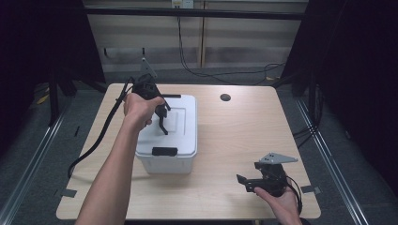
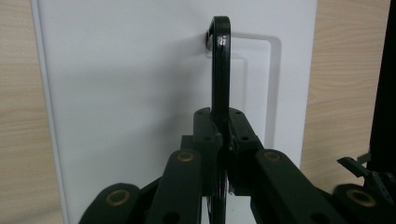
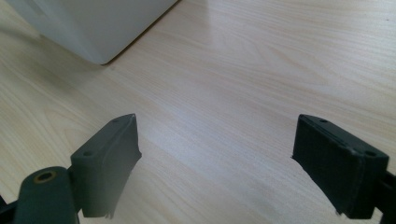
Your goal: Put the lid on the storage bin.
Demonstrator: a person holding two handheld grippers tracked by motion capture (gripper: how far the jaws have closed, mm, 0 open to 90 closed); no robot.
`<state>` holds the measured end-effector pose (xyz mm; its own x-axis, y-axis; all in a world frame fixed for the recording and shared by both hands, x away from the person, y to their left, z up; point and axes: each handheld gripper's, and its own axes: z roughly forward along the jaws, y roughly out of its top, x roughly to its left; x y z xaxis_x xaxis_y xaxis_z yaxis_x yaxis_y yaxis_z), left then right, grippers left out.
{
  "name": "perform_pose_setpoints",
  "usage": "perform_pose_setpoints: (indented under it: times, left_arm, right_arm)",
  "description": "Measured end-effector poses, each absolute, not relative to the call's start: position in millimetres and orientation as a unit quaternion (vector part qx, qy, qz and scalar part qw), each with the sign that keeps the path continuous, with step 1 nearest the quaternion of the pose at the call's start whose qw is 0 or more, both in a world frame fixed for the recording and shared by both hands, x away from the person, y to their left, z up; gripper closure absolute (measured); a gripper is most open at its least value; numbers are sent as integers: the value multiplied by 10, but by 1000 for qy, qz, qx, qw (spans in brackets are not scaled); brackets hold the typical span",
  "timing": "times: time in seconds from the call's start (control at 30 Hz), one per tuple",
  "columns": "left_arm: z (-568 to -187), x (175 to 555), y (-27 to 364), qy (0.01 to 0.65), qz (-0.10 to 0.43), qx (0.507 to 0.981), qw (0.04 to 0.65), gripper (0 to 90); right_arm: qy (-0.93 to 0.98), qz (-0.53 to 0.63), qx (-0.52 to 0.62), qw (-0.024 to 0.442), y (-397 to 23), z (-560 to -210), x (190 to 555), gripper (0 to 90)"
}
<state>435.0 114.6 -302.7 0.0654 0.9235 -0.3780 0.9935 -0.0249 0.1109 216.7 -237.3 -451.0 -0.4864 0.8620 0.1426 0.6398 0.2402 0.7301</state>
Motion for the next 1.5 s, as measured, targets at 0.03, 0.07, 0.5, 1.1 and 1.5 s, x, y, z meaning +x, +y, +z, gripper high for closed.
perform_pose_setpoints:
  times: [0.03,0.07,0.5,1.1,1.5]
  left_arm:
    - [-3026,4351,1151,675,-100,710,174,844]
    - [-3028,4349,1142,677,-98,708,174,845]
    - [-3067,4357,1112,668,-98,720,162,839]
    - [-3072,4353,1026,669,-66,727,138,841]
    - [-3097,4355,966,652,-49,745,130,751]
  right_arm:
    - [774,380,485,147,-2374,-4511,2169,140]
    - [773,381,485,146,-2375,-4512,2169,140]
    - [774,379,485,145,-2373,-4518,2173,140]
    - [775,378,486,145,-2371,-4518,2172,140]
    - [775,376,487,142,-2368,-4520,2173,141]
